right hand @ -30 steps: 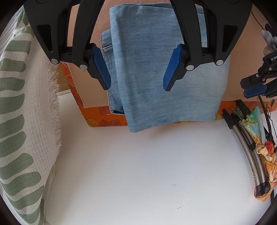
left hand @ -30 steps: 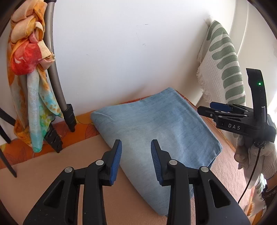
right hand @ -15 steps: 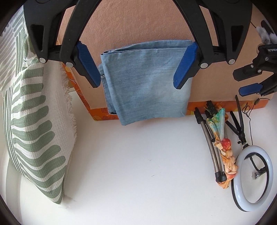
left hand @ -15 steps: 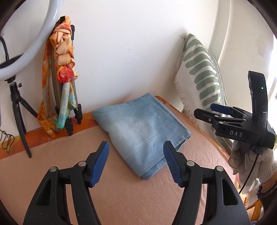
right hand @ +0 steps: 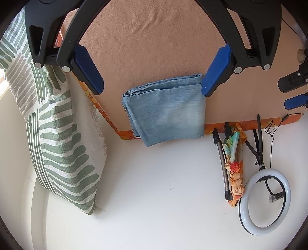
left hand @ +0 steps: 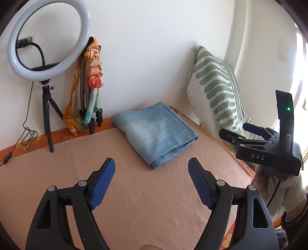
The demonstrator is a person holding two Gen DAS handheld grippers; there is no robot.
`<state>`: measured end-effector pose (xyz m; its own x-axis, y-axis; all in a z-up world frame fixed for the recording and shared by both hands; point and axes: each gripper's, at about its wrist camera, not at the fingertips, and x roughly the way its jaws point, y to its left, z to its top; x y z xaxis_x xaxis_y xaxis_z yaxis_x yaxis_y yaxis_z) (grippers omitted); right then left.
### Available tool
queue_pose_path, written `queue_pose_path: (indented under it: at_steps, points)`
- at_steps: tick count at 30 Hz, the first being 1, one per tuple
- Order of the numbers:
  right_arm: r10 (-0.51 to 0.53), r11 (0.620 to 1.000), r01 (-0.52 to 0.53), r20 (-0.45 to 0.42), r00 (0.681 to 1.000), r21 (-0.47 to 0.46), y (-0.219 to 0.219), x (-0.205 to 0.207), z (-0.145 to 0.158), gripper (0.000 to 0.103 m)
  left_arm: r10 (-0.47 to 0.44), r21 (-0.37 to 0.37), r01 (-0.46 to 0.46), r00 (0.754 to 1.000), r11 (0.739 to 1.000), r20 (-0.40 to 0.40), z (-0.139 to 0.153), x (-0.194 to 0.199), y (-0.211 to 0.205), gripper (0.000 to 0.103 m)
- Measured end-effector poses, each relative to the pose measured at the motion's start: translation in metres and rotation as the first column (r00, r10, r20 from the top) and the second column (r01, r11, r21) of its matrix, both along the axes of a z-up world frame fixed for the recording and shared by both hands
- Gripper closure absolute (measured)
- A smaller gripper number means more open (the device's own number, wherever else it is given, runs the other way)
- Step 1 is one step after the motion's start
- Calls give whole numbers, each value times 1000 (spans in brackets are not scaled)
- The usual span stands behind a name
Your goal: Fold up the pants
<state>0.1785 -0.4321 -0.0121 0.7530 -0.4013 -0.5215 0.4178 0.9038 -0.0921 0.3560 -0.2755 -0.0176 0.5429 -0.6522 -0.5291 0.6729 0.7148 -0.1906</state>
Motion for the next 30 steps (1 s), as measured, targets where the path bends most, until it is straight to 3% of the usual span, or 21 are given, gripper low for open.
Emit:
queue_pose_path:
  at_steps: [8, 16, 25, 30]
  points:
    - [-21, 999, 19, 54, 998, 38, 17, -35, -7, 0, 49, 37, -52, 995, 998, 81, -5, -39, 21, 20]
    - [-1, 998, -3, 70, 998, 58, 28, -39, -16, 0, 70, 50, -76, 992, 996, 100, -11, -49, 31, 19]
    - [5, 999, -10, 90, 996, 46, 34, -42, -15, 0, 114, 34, -119, 985, 992, 127, -9, -50, 40, 5]
    - [10, 999, -13, 89, 996, 36, 37, -44, -15, 0, 131, 19, -133, 987, 991, 99, -5, -48, 44, 4]
